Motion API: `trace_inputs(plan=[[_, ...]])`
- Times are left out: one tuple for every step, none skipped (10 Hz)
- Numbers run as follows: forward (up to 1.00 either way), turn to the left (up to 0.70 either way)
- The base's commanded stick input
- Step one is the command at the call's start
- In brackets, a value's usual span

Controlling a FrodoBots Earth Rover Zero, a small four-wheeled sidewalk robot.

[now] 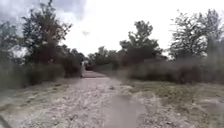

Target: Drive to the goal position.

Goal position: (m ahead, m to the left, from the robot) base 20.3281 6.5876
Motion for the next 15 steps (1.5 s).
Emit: trace_inputs(plan=[[0.70,0.34],[0.70,0.35],[0.70,0.35],[0.70,0.16],[0.70,0.00],[0.70,0.00],[0.70,0.00],[0.70,0.00],[0.70,0.25],[0.70,0.35],[0.70,0.35],[0.70,0.32],[0.70,0.17],[0.70,0.00],[0.70,0.00]])
